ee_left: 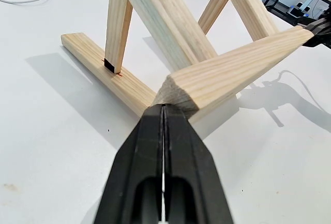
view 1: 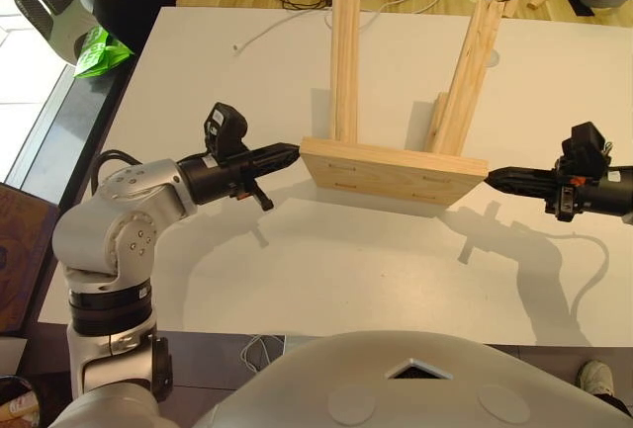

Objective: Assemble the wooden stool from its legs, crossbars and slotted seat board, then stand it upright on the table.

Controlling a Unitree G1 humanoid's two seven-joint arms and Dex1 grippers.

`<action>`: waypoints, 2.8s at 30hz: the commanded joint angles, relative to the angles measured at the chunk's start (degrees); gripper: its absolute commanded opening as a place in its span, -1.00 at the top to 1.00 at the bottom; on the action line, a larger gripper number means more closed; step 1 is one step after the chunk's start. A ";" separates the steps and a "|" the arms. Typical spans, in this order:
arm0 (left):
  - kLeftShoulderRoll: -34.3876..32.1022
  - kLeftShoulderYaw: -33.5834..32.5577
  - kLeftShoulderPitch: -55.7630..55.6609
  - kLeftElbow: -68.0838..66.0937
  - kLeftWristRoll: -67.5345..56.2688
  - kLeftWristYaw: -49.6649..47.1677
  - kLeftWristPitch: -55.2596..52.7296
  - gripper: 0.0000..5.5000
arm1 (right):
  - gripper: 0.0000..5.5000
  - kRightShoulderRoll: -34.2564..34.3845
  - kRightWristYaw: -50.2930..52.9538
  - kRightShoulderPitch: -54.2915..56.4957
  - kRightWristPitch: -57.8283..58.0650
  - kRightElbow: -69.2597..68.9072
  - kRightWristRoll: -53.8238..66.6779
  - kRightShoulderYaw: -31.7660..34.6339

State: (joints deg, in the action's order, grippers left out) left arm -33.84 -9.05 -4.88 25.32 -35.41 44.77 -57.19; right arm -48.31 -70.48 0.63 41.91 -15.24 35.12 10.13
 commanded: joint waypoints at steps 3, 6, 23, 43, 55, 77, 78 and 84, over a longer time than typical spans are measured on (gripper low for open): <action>-1.23 7.71 1.58 -6.69 4.84 4.63 10.39 0.99 | 1.00 -1.25 -4.23 -1.07 -7.75 2.17 -3.58 -4.52; -2.89 9.04 2.45 -14.80 10.63 4.19 17.72 0.99 | 1.00 -1.72 -3.05 -1.11 -14.73 10.60 -9.25 -5.41; 1.18 20.81 0.03 -30.73 26.42 0.11 32.97 0.99 | 1.00 6.05 2.75 5.76 -31.74 28.01 -23.82 -16.46; -1.33 24.45 -1.00 -33.16 33.09 -1.23 33.89 0.99 | 1.00 6.61 1.49 5.22 -29.82 24.72 -23.18 -18.95; 4.28 22.20 -1.88 -29.50 28.28 -2.06 32.58 0.99 | 1.00 6.48 1.05 4.52 -29.02 23.03 -23.11 -18.82; -5.24 13.14 -0.66 -6.26 8.25 14.49 15.85 0.99 | 1.00 -0.03 -7.83 1.93 -8.11 -0.56 -2.69 -10.18; -6.56 11.33 -1.67 -5.02 6.01 15.79 14.35 0.99 | 1.00 -0.50 -8.20 1.77 -7.05 -1.63 -1.26 -9.37; -9.58 3.22 -5.53 -1.08 -6.68 19.48 6.89 0.99 | 1.00 0.21 -6.67 2.94 -0.80 -5.70 7.57 -4.33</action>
State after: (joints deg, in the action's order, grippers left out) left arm -45.02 -6.06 -7.28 18.90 -31.84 57.82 -48.42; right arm -50.51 -78.05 1.01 39.82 -16.60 36.34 4.73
